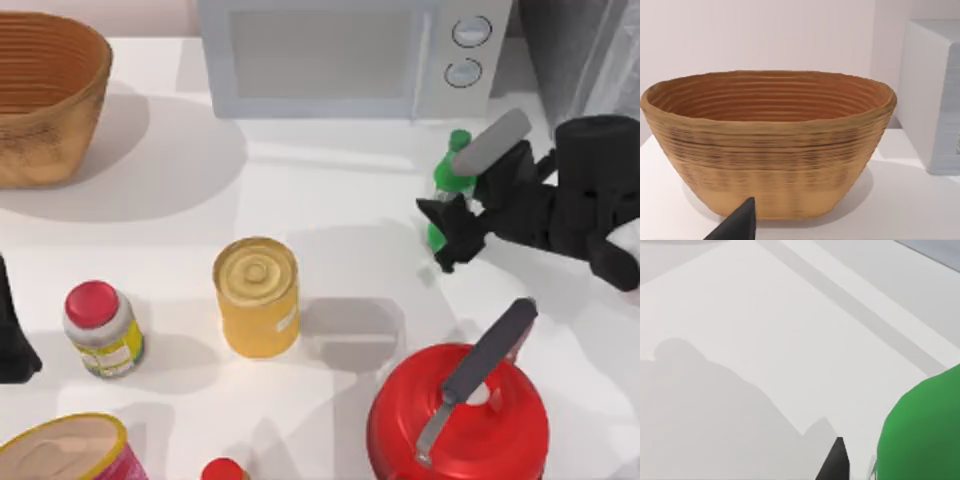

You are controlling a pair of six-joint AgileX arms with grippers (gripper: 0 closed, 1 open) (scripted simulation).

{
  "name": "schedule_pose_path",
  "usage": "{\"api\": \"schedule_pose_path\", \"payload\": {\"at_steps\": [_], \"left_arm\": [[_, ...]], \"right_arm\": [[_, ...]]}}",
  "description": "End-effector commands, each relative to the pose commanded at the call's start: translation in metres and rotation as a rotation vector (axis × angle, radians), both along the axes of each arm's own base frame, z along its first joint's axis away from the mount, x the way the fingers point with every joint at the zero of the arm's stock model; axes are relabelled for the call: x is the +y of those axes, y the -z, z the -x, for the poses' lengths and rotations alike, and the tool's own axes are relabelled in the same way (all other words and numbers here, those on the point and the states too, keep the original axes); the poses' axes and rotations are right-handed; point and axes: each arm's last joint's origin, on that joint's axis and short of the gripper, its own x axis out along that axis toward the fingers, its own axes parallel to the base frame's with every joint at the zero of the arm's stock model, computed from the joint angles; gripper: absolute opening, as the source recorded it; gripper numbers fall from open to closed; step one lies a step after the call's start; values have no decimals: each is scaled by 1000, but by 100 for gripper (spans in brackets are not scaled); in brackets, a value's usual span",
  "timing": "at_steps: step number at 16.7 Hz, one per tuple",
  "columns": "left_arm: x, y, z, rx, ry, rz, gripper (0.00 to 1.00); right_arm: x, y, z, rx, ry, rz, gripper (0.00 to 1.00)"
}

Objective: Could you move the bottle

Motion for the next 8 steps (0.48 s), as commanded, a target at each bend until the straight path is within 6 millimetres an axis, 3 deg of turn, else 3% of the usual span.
{"api": "schedule_pose_path", "payload": {"at_steps": [3,8], "left_arm": [[0,0,0,0,0,0,100],[0,0,0,0,0,0,100]], "right_arm": [[0,0,0,0,0,0,2],[0,0,0,0,0,0,0]]}}
